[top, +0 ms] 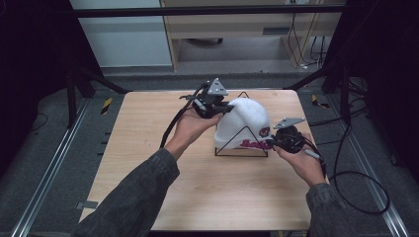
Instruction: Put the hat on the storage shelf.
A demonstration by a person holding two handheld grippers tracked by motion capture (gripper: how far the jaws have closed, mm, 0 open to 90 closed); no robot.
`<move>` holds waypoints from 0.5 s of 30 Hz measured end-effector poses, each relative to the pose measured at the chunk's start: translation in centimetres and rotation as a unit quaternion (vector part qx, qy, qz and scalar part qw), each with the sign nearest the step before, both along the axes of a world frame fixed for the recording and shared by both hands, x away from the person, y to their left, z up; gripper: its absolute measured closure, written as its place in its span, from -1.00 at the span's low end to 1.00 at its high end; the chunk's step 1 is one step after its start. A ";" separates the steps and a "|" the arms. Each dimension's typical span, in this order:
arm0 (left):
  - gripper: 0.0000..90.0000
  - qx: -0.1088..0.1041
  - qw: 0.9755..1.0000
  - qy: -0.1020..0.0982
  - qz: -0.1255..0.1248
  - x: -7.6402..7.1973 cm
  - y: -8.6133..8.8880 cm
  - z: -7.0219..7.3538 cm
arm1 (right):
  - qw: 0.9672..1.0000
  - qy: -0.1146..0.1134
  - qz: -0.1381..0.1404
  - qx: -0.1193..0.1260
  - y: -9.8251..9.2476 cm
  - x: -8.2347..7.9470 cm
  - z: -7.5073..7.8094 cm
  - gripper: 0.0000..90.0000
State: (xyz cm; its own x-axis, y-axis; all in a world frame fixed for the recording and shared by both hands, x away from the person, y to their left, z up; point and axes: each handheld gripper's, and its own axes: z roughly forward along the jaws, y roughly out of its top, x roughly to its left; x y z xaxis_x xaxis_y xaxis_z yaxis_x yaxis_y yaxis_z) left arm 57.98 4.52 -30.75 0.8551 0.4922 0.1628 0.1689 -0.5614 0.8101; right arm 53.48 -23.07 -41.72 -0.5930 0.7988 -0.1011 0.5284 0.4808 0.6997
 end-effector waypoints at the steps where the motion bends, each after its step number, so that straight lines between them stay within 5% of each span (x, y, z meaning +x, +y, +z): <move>1: 0.85 0.000 1.000 0.000 0.000 0.0 0.0 -0.1 | 1.000 0.001 0.002 0.000 0.0 0.0 -0.1 0.64; 9: 0.82 0.007 1.000 0.013 0.003 -0.2 0.1 -0.7 | 1.000 0.005 -0.004 0.008 -0.4 -0.3 -0.3 0.52; 13: 0.56 0.011 1.000 0.015 0.009 -0.2 0.1 -0.8 | 1.000 0.001 -0.016 0.014 -0.7 -0.7 0.2 0.37; 15: 0.44 -0.010 1.000 0.008 0.014 -0.6 0.6 -0.1 | 1.000 -0.008 -0.018 0.021 -1.0 -1.3 0.8 0.32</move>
